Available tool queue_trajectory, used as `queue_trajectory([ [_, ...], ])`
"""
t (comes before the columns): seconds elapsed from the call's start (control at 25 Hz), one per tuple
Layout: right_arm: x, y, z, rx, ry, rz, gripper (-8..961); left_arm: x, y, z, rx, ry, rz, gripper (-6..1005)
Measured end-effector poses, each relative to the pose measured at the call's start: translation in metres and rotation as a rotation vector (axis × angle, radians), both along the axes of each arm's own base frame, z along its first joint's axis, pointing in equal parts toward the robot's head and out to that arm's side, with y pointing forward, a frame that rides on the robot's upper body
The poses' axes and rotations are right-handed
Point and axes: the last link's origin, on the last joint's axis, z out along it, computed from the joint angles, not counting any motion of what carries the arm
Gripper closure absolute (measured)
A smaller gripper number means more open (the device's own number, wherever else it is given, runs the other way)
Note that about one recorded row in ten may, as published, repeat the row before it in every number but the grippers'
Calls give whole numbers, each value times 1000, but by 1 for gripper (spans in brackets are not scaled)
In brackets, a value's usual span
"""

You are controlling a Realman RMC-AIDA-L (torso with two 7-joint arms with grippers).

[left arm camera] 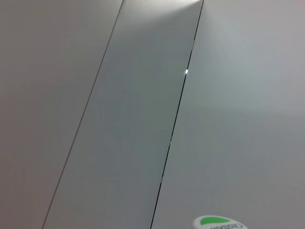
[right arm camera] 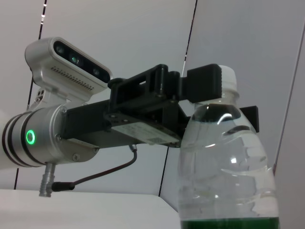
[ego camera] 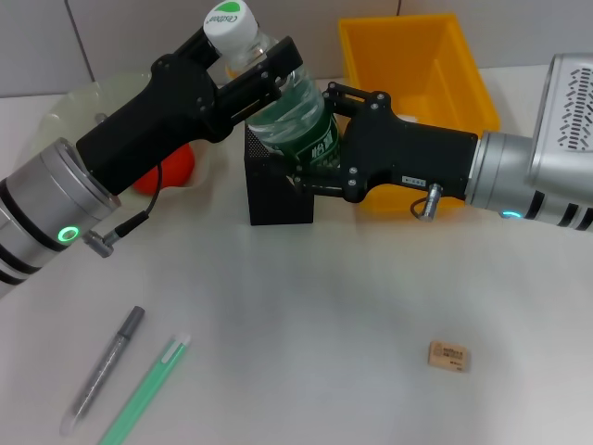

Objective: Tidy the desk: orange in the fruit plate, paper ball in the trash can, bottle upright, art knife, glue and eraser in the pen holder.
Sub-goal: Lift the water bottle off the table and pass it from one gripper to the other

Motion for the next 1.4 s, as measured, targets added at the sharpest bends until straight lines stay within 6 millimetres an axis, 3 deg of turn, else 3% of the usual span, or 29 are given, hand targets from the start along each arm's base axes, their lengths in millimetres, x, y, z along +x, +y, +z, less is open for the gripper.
queue_trajectory([
  [0.84, -6, 0, 1, 1, 15, 19, 204, -1, -1, 1, 31, -13, 10, 170],
  [1.4, -7, 0, -2, -5, 12, 18, 204, -1, 0, 2, 43, -12, 8, 271],
])
